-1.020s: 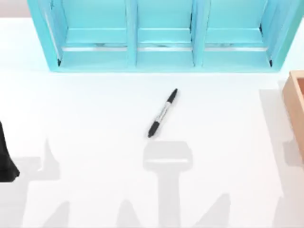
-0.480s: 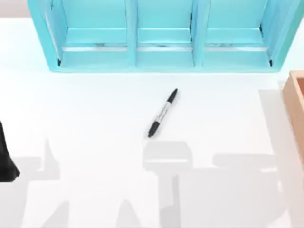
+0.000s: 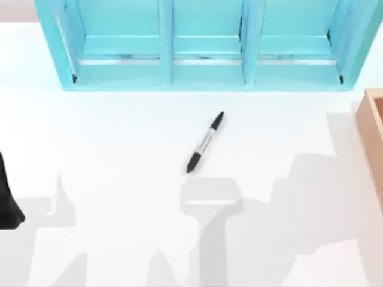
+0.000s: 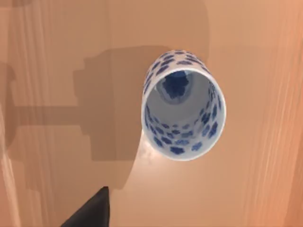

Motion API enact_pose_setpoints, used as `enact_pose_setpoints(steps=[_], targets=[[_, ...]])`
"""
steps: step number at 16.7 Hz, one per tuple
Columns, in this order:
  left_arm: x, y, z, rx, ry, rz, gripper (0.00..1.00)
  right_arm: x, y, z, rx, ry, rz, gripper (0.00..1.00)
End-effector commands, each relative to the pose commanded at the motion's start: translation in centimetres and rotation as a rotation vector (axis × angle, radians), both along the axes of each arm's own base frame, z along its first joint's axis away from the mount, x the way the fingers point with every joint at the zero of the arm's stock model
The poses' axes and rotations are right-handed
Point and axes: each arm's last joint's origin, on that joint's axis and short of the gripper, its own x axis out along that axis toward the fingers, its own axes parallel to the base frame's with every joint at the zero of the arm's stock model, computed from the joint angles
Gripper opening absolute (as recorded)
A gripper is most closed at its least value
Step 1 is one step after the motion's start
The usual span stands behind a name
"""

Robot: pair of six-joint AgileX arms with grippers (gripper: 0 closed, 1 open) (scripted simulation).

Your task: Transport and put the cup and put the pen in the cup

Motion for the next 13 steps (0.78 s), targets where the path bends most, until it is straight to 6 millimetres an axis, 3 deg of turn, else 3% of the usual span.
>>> enact_pose_setpoints(steps=[8, 13], targets=[[0.0, 0.0, 0.0, 0.0, 0.0, 0.0, 1.0, 0.3, -0.1, -0.5, 0.004, 0.01, 0.002, 1.0], [0.0, 0.0, 0.0, 0.0, 0.0, 0.0, 1.0, 0.7, -0.3, -5.8, 0.0, -0.001, 0.001, 1.0]])
